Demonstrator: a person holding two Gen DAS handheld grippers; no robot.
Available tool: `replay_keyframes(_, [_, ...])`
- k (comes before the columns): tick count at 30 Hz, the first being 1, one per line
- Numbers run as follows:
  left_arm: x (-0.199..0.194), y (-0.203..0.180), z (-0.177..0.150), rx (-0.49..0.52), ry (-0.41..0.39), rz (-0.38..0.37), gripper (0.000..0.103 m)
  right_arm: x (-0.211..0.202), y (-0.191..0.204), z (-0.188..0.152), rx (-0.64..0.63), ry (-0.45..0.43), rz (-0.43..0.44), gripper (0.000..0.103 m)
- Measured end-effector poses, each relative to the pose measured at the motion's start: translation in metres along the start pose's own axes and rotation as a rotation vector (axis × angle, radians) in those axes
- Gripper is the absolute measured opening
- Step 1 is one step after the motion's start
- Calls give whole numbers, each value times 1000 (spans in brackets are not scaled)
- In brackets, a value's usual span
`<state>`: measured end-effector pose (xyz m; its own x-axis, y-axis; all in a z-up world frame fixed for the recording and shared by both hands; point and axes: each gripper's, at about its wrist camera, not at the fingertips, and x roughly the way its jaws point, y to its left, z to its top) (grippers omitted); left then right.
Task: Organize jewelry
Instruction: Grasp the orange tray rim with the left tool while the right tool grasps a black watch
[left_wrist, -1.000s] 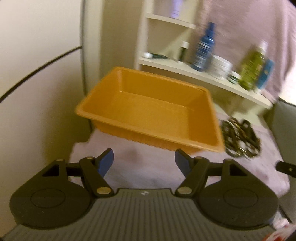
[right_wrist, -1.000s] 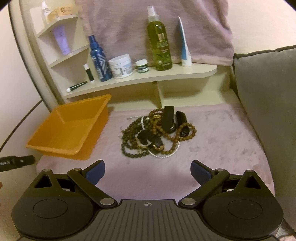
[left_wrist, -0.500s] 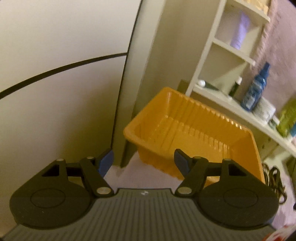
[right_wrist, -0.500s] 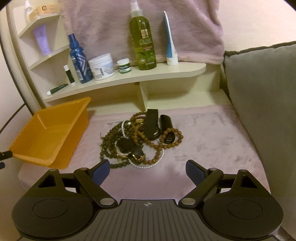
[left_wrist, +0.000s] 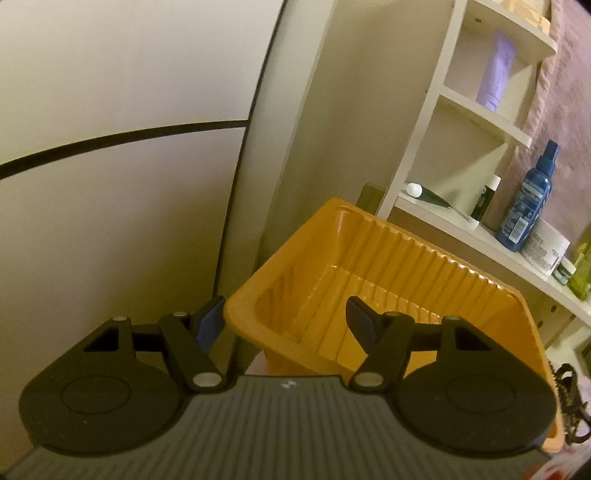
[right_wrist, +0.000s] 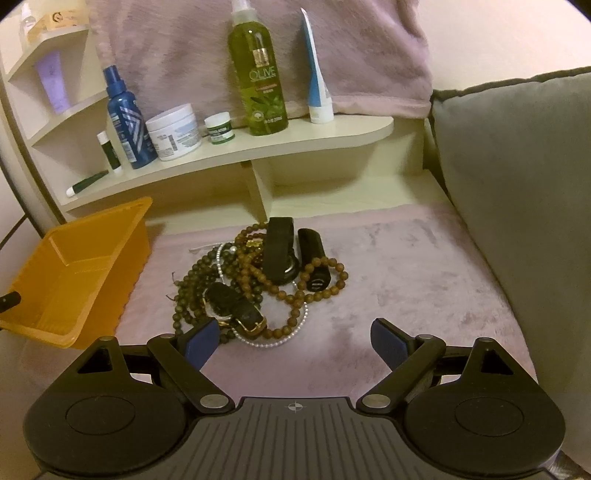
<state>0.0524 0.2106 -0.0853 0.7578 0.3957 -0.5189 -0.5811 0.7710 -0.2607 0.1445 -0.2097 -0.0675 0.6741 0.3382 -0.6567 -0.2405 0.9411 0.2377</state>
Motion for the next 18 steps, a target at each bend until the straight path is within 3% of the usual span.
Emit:
replay_keyframes(5, [10, -4, -4, 24, -27, 5, 62, 4, -3, 1, 6, 8, -12, 89])
replay_keyframes(7, [14, -4, -4, 31, -27, 4, 52, 6, -4, 0, 10, 12, -17, 89])
replay_keyframes(18, [13, -8, -8, 122, -82, 74, 24, 9, -6, 1, 10, 11, -23, 88])
